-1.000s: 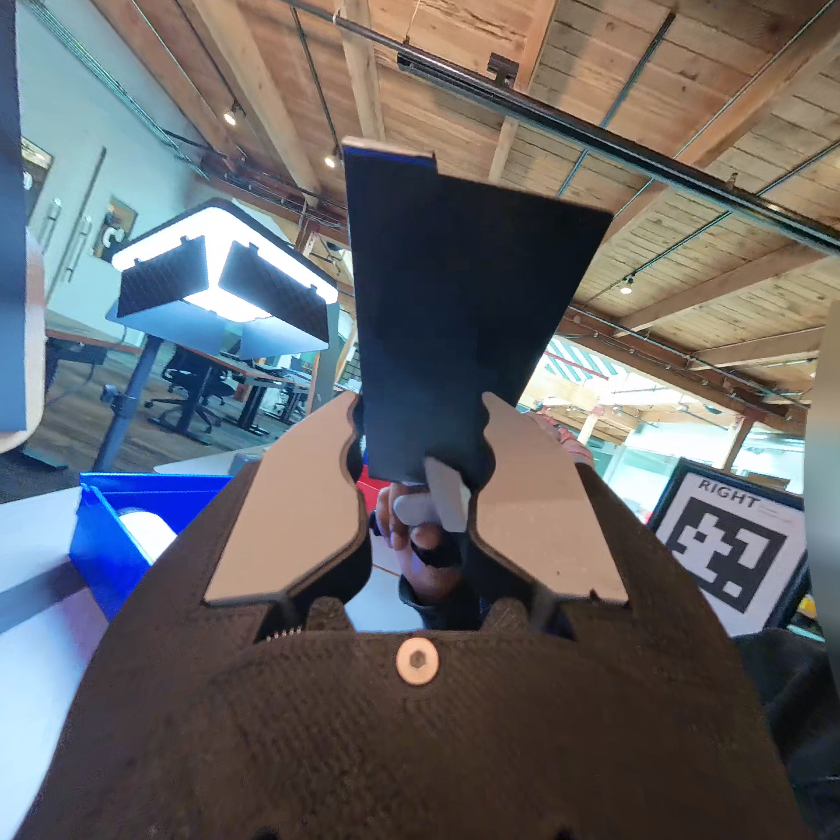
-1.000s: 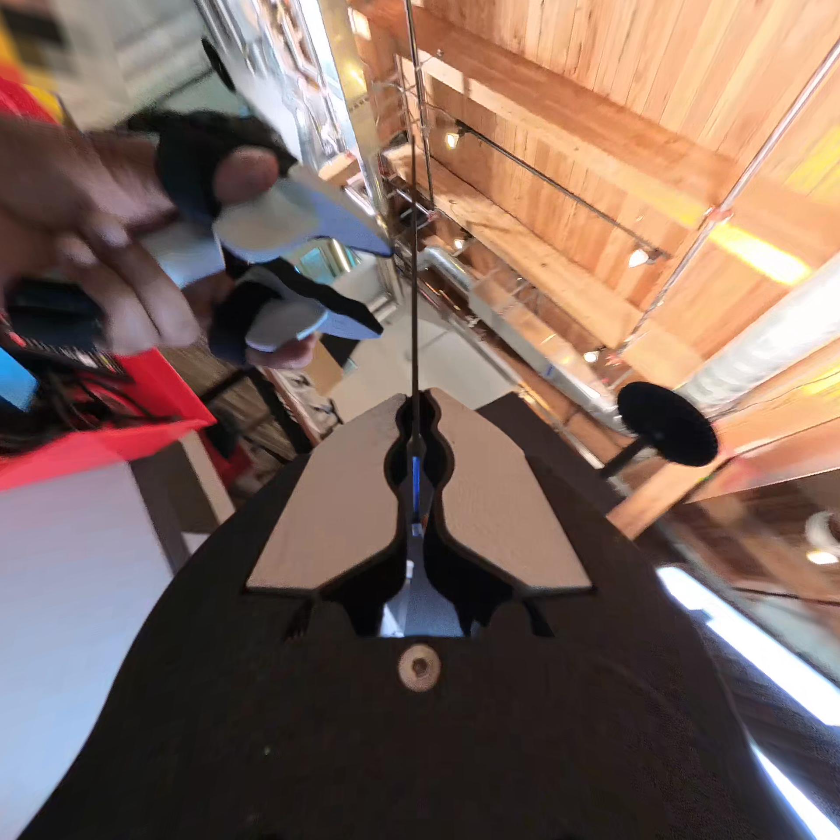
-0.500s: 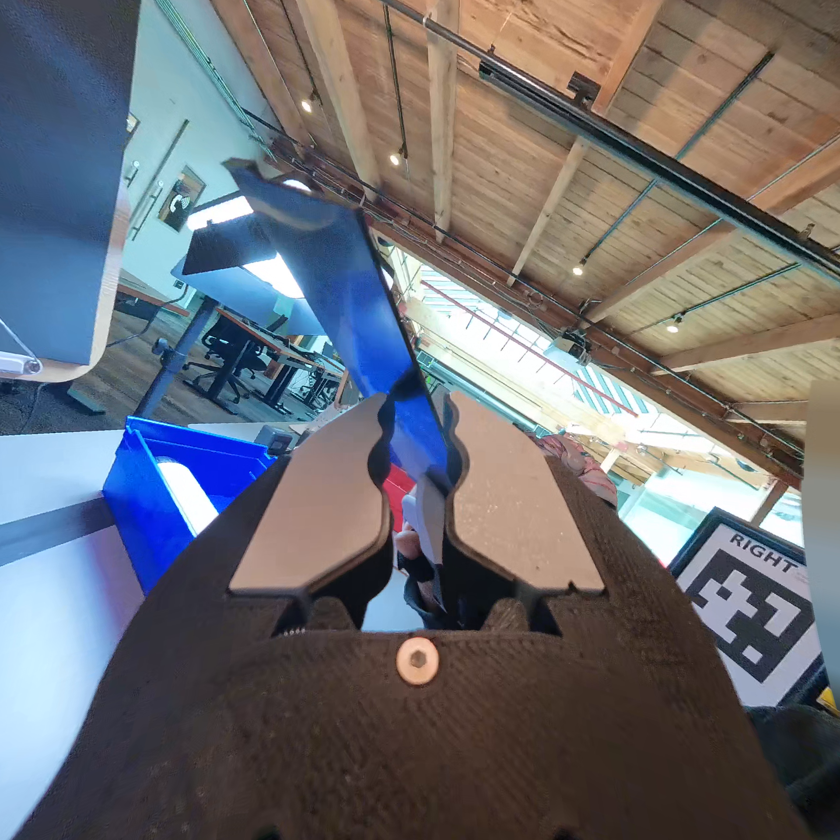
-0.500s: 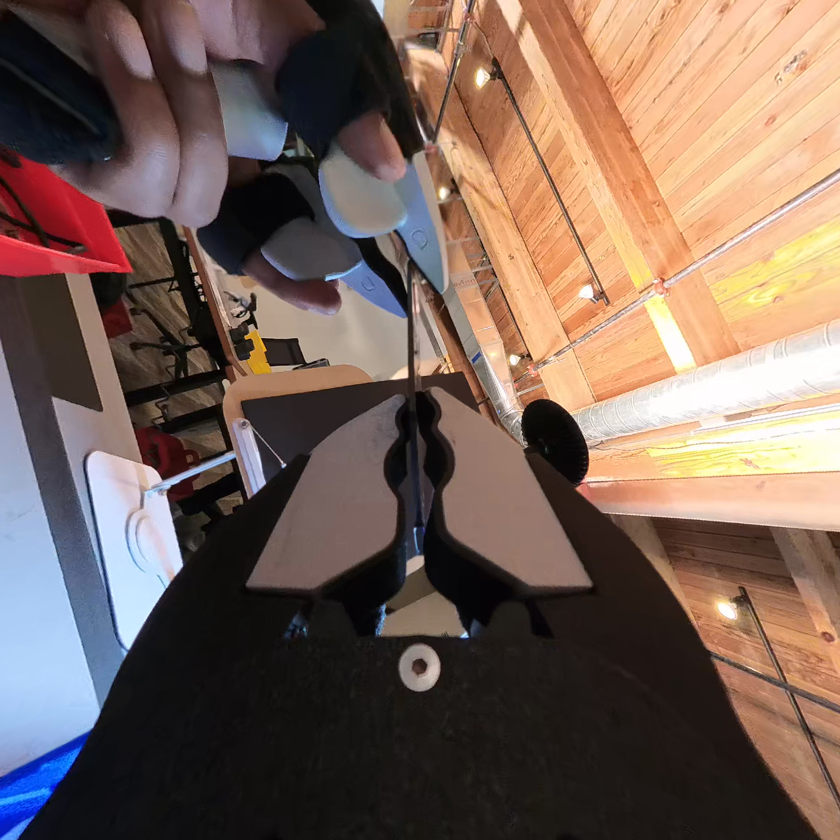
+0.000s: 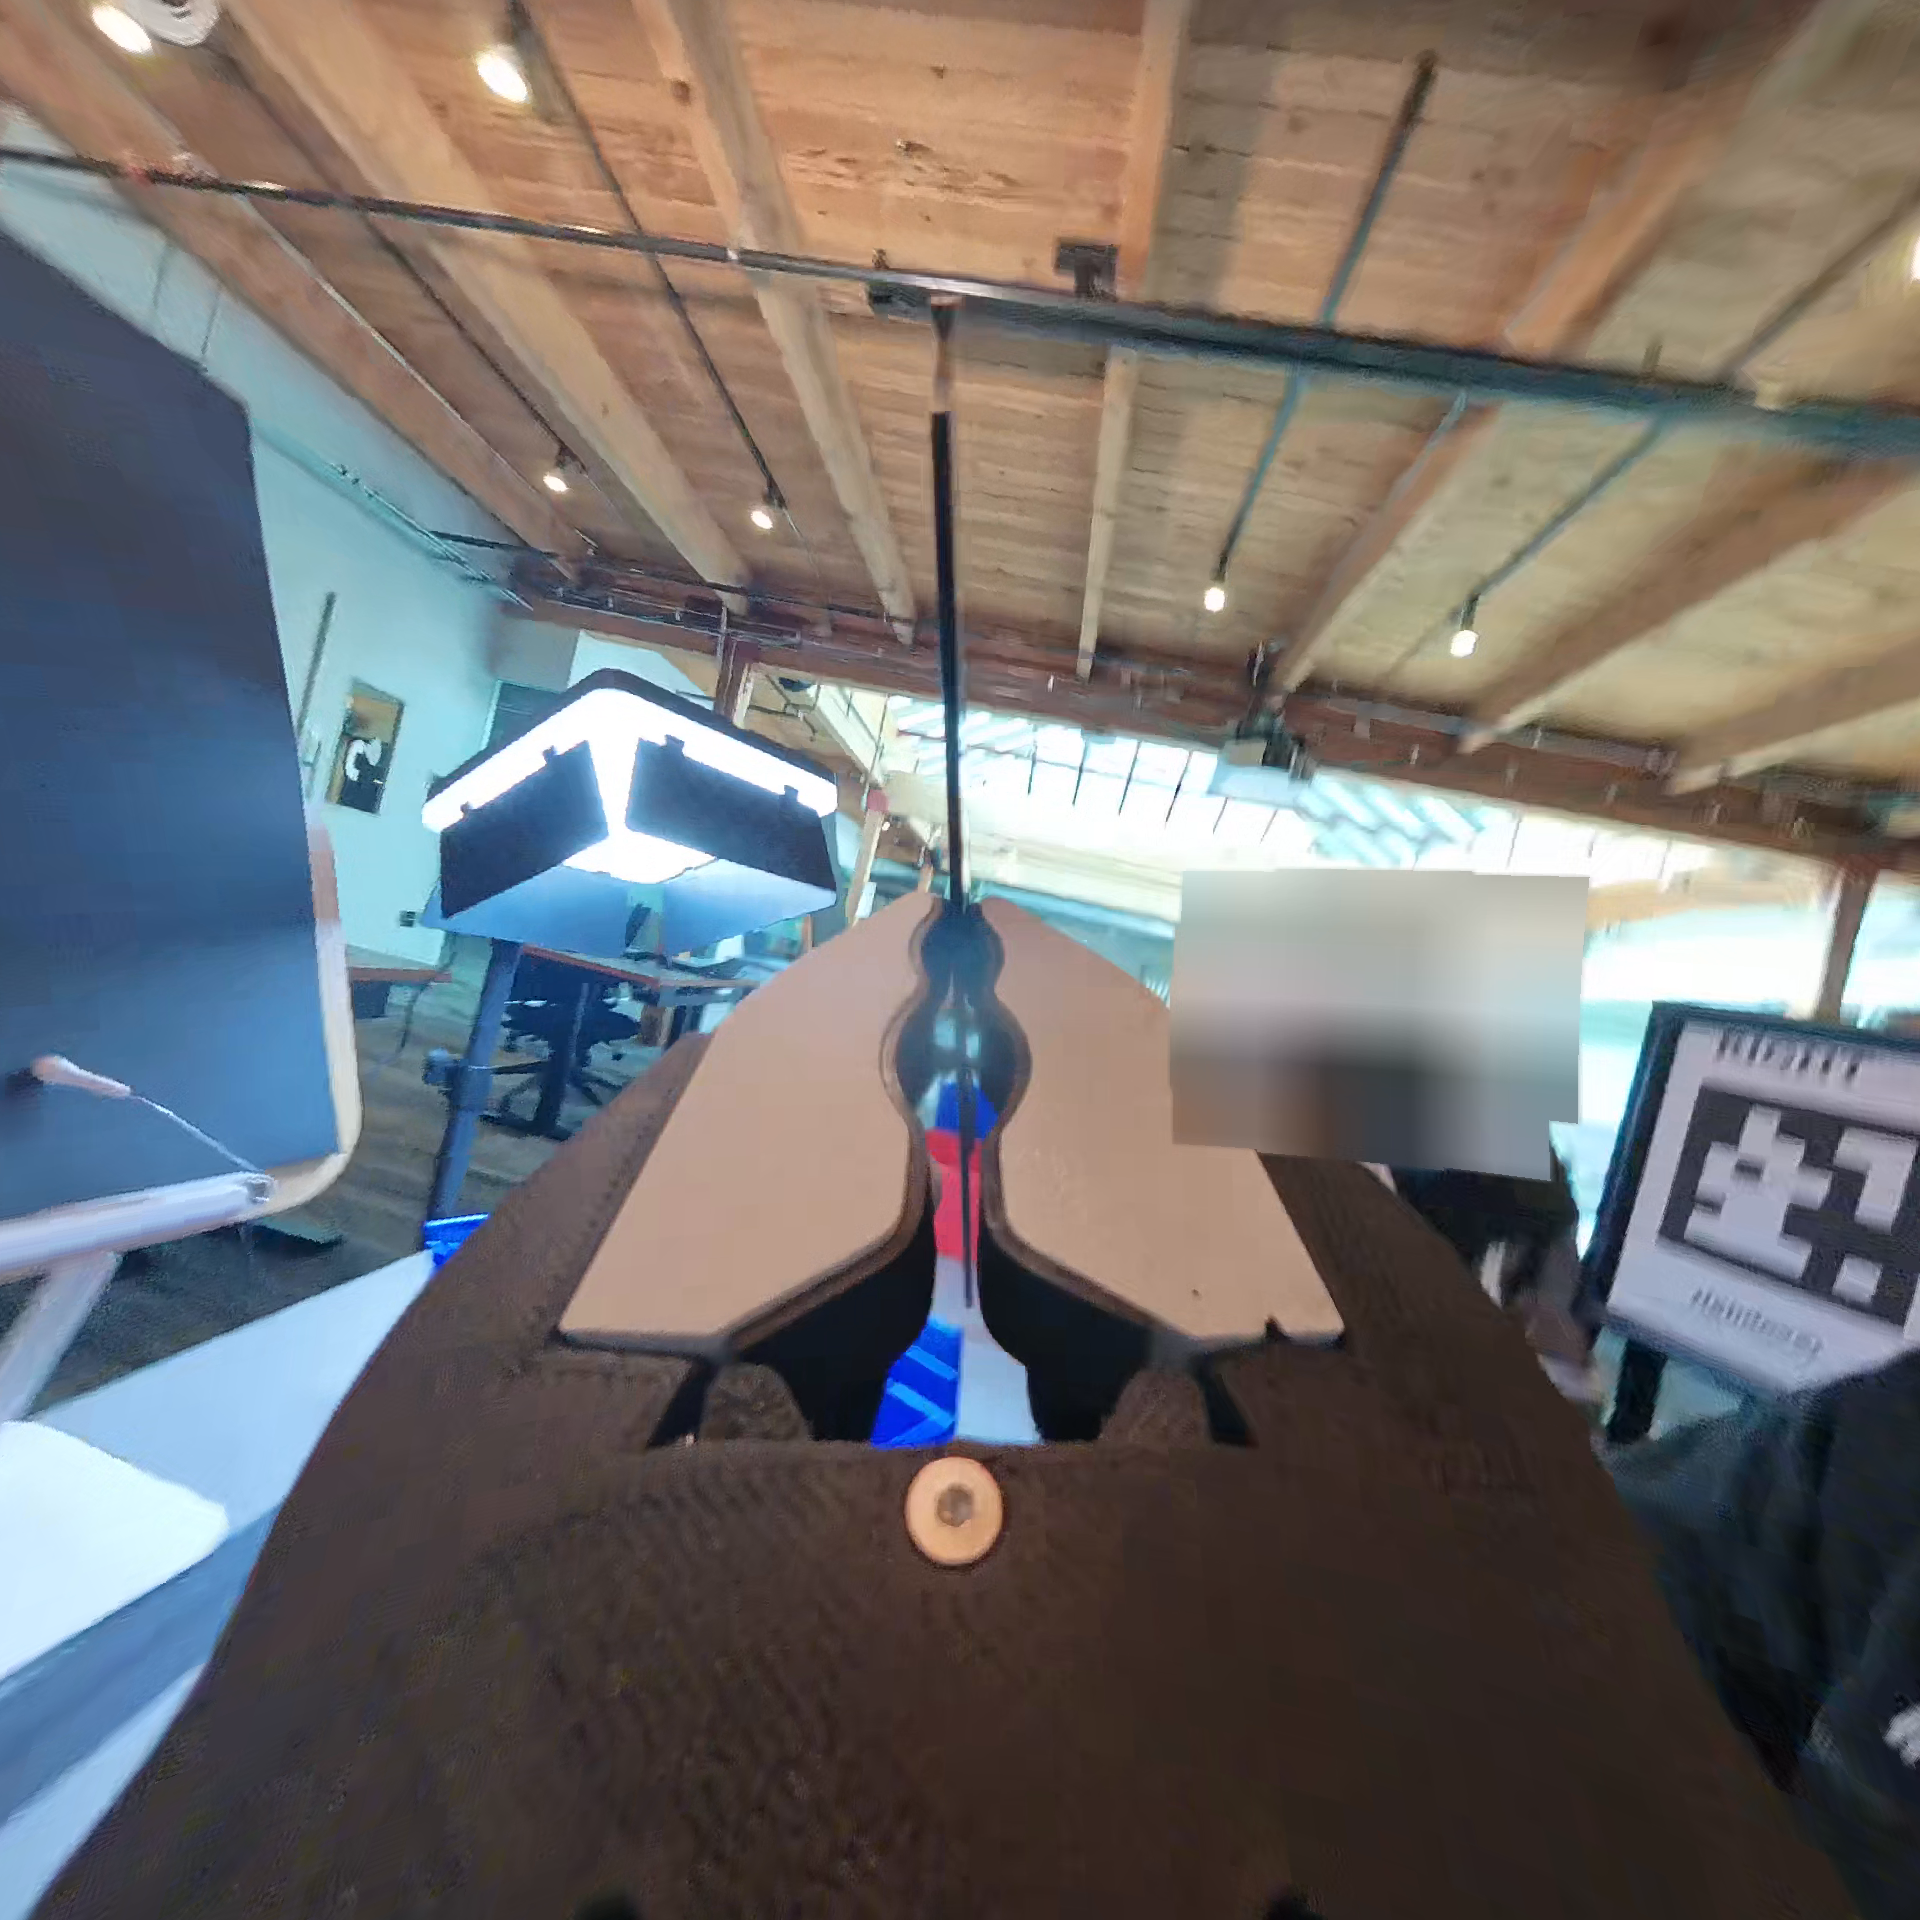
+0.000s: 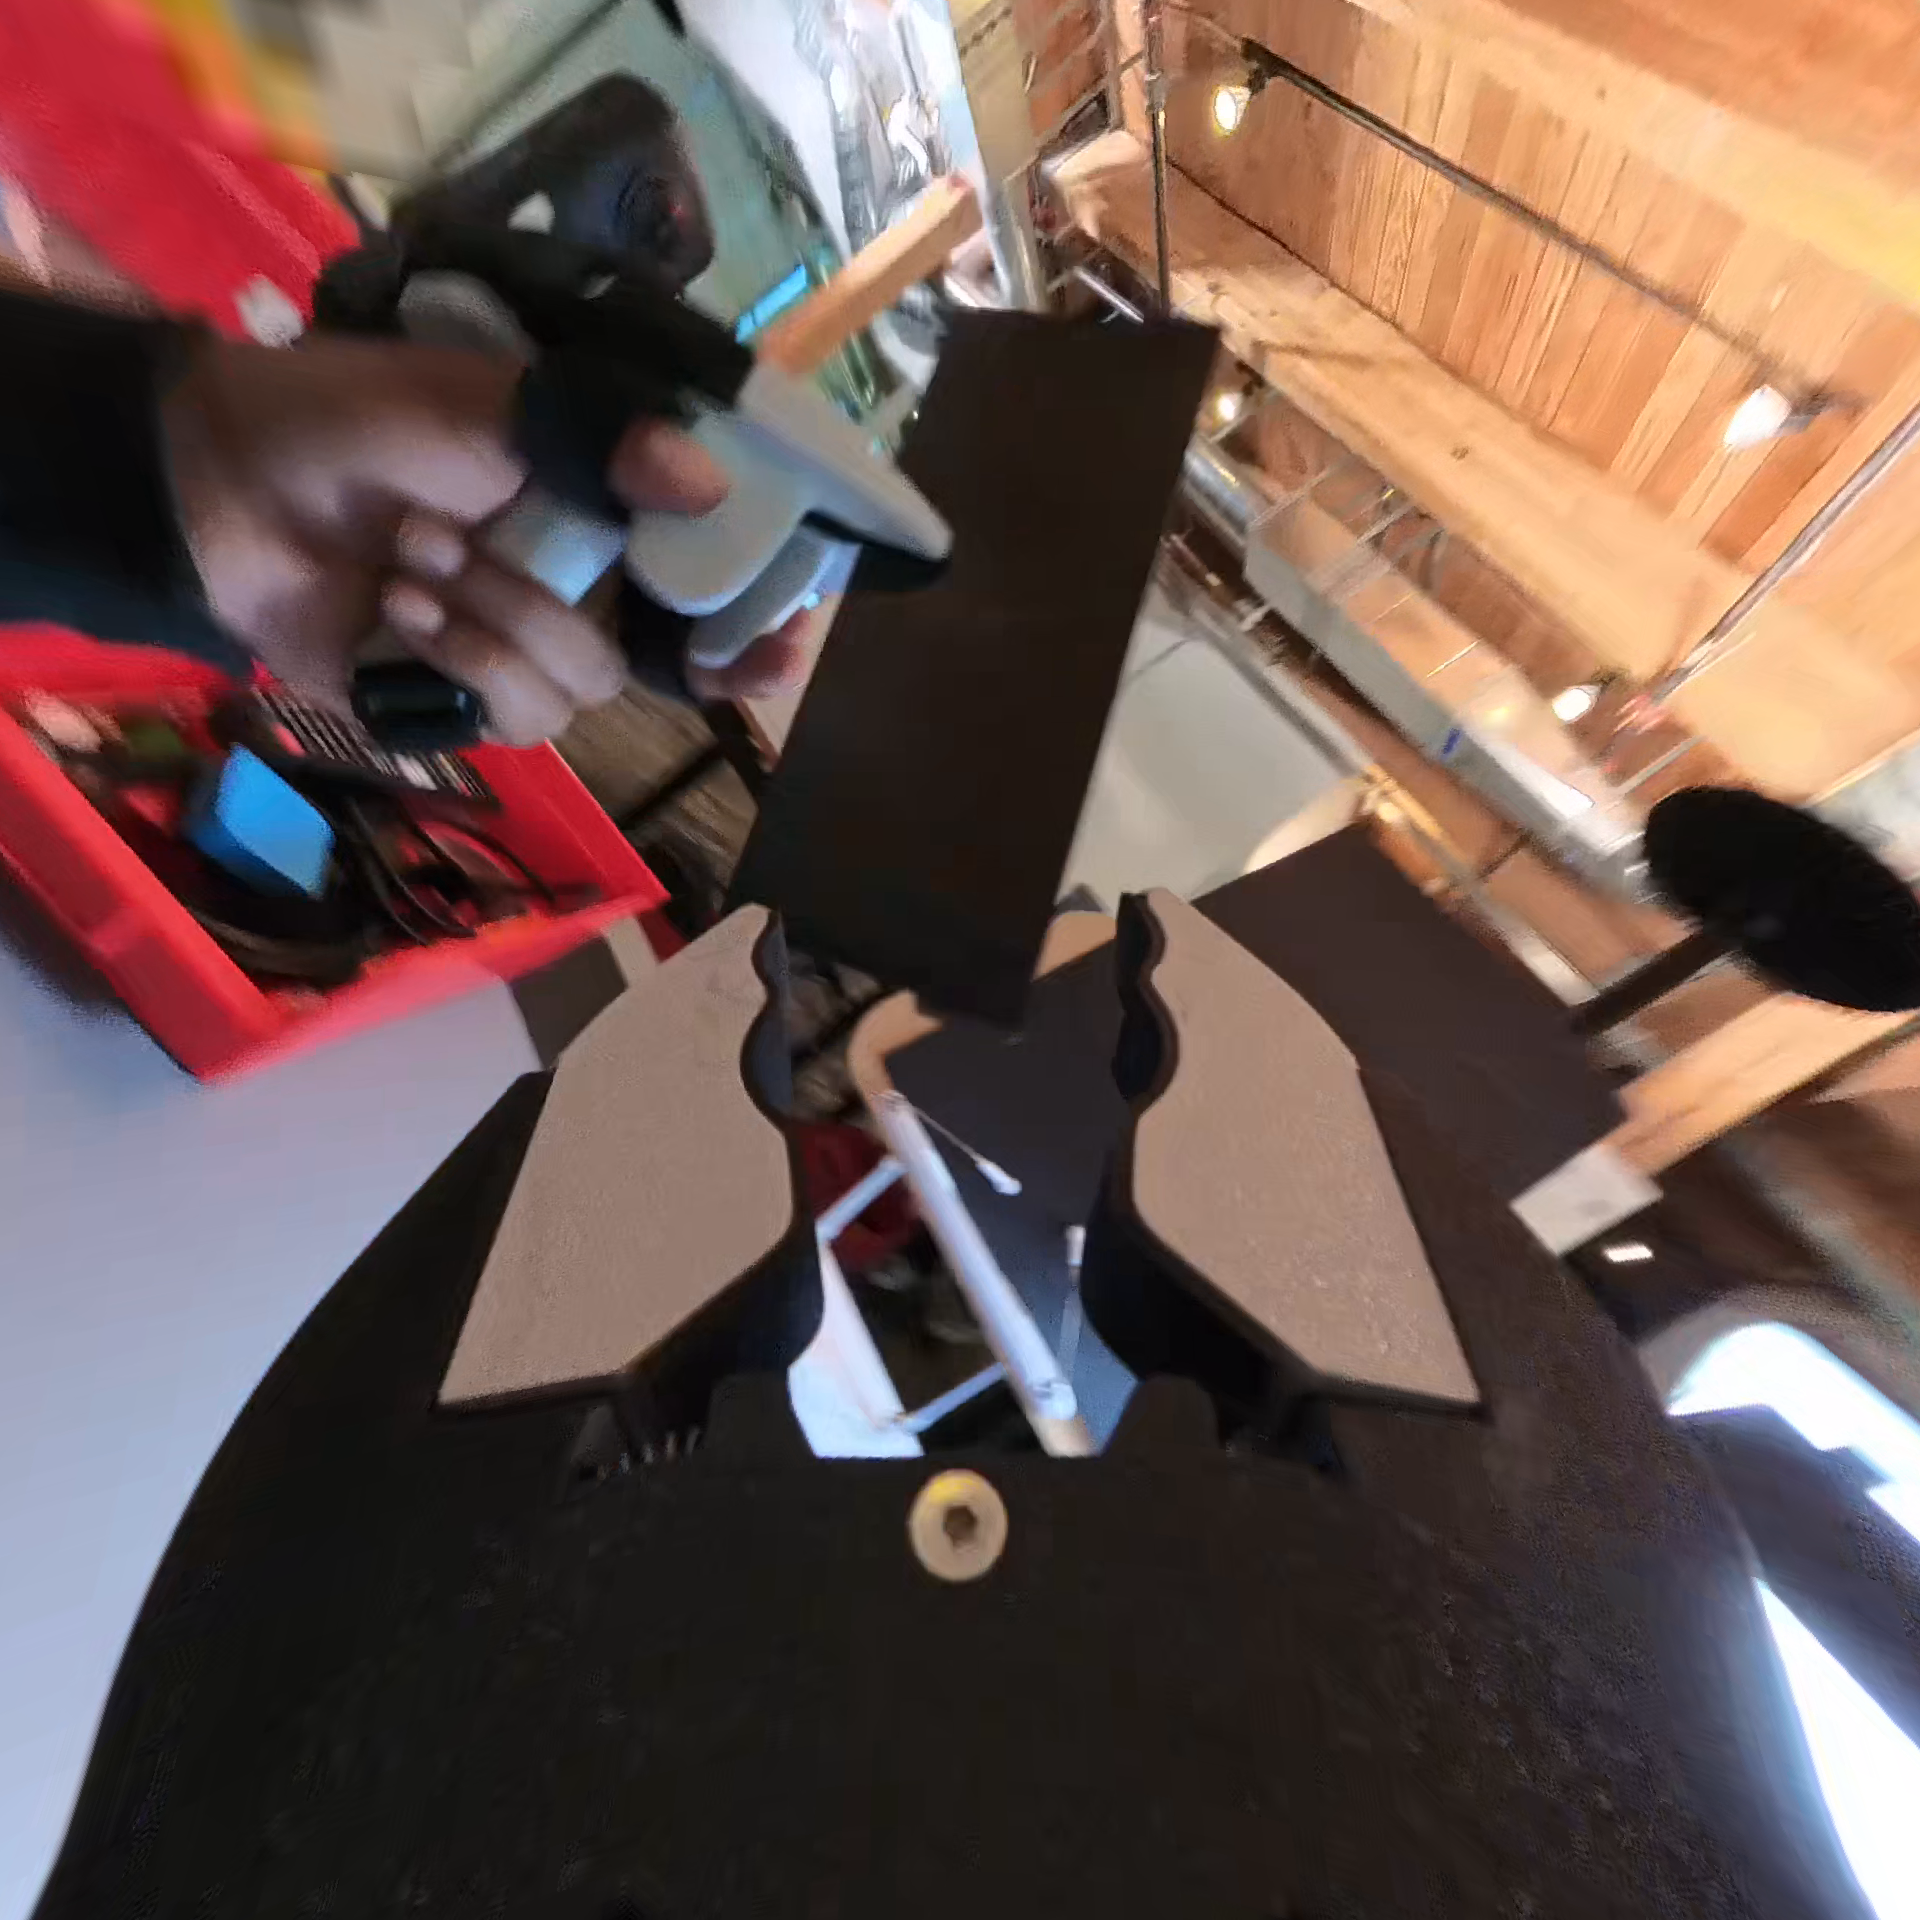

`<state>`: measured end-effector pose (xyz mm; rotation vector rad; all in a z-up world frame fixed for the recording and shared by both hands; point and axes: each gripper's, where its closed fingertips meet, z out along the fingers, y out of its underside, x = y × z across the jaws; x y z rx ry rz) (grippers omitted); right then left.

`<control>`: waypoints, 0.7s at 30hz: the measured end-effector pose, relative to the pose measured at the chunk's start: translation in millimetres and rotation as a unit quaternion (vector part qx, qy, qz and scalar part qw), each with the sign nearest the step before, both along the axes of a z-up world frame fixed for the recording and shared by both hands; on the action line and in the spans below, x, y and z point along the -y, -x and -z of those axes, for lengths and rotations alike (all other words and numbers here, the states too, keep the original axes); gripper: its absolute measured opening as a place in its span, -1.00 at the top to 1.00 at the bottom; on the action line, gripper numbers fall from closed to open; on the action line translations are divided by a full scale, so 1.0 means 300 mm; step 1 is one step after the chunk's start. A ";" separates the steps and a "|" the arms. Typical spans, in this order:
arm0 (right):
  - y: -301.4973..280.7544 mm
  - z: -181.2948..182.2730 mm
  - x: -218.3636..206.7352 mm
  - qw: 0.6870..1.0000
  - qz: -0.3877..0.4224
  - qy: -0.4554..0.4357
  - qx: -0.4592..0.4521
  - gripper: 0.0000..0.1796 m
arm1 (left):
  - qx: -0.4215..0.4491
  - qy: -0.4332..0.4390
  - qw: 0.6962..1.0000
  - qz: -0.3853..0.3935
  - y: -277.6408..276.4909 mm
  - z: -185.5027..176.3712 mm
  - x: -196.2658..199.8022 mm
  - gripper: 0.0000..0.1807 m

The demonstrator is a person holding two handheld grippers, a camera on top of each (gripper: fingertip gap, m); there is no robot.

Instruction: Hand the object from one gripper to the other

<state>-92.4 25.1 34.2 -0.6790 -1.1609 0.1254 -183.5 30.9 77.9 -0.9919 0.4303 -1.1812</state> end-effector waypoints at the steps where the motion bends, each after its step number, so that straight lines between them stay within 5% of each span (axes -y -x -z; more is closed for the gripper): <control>1: -0.018 -0.015 -0.004 0.998 -0.025 0.048 -0.018 0.34 | -0.040 -0.011 0.999 0.004 -0.014 0.012 0.016 0.98; 5: -0.044 0.018 0.013 0.954 -0.157 0.256 -0.003 0.37 | -0.171 -0.043 0.984 0.038 -0.099 0.076 0.077 0.98; 8: -0.024 0.087 0.070 0.914 -0.231 0.328 0.056 0.42 | -0.220 -0.040 0.972 0.066 -0.167 0.121 0.091 0.98; 12: 0.005 0.125 0.031 0.925 -0.206 0.314 0.052 0.88 | -0.225 -0.023 0.969 0.102 -0.220 0.153 0.089 0.98; 18: -0.004 0.078 -0.095 0.957 -0.094 0.271 -0.038 0.98 | -0.164 0.060 0.983 -0.058 -0.171 0.133 -0.075 0.78; 21: -0.028 0.068 -0.163 0.978 0.002 0.199 -0.063 0.98 | -0.190 0.074 0.973 -0.109 -0.208 0.143 -0.094 0.43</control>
